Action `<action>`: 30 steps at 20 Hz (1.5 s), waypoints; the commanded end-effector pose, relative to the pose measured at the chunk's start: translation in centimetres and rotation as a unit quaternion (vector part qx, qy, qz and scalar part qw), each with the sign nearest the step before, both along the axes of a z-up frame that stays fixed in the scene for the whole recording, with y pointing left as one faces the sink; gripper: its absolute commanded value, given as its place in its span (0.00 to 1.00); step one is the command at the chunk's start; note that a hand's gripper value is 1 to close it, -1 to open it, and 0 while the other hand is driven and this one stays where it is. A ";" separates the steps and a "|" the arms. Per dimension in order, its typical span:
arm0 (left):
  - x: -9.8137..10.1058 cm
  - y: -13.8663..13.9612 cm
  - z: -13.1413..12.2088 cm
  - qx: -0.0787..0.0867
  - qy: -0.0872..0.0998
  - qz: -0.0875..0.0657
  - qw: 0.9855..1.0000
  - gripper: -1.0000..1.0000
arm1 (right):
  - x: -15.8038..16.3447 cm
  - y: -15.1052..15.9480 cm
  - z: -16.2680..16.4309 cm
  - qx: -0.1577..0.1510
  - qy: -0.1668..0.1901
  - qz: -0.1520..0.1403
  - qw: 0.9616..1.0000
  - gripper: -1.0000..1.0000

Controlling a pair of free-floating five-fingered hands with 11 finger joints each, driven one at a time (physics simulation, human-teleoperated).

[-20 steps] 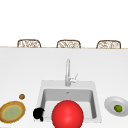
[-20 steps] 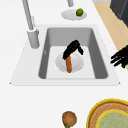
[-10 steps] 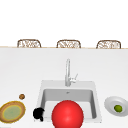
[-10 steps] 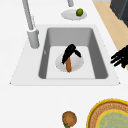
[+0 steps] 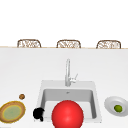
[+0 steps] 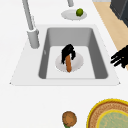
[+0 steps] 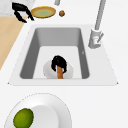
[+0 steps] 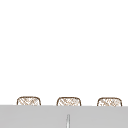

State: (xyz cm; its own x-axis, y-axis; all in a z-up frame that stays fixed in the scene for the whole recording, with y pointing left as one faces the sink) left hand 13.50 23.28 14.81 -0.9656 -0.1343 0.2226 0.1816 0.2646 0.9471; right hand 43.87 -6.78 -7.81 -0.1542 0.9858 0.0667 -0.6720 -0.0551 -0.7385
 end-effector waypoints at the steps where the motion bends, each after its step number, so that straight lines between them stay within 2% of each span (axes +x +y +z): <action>1: 0.0 0.0 0.0 0.000 0.000 0.000 1.000 0.50 | 1.2 1.1 -1.6 -0.019 0.028 0.000 0.999 1.00; 4: 0.0 0.0 0.0 0.000 0.000 0.000 1.000 0.50 | 2.2 1.5 -1.4 -0.017 -0.014 -0.005 1.000 1.00; 7: 0.0 0.0 0.0 0.000 0.000 0.000 1.000 0.50 | 2.7 1.5 -1.5 -0.020 -0.041 -0.006 0.999 1.00; 10: 0.0 0.0 0.0 0.000 0.000 0.000 1.000 0.50 | 2.3 1.7 -1.7 -0.018 -0.069 0.004 0.997 1.00; 11: 0.0 0.0 0.0 0.000 0.000 0.000 1.000 0.50 | 3.0 1.8 -0.9 -0.010 -0.074 -0.016 0.997 1.00; 12: 0.0 0.0 0.0 0.000 0.000 0.000 1.000 0.50 | 3.0 0.8 0.9 -0.005 -0.064 -0.024 0.998 1.00; 14: 0.0 0.0 0.0 0.000 0.000 0.000 1.000 0.50 | 1.8 -0.9 2.6 0.010 -0.097 -0.011 0.995 1.00; 16: 0.0 0.0 0.0 0.000 0.000 0.000 1.000 0.50 | 0.8 -1.6 3.5 0.025 -0.100 -0.009 0.995 1.00; 21: 0.0 0.0 0.0 0.000 0.000 0.000 1.000 0.50 | -0.8 -3.9 7.2 0.018 -0.102 -0.012 0.995 1.00; 26: 0.0 0.0 0.0 0.000 0.000 0.000 1.000 0.50 | 0.8 -4.6 11.0 0.013 -0.088 -0.025 0.996 1.00; 30: 0.0 0.0 0.0 0.000 0.000 0.000 1.000 0.50 | 0.5 -6.4 14.0 0.010 -0.087 -0.017 0.996 1.00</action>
State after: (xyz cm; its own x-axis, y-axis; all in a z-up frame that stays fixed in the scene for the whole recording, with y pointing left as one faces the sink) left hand 13.50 23.28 14.81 -0.9656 -0.1343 0.2226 0.1816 0.2646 0.9471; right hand 44.18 -12.15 3.97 -0.1463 0.9871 0.0644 -0.5495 -0.0270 -0.8350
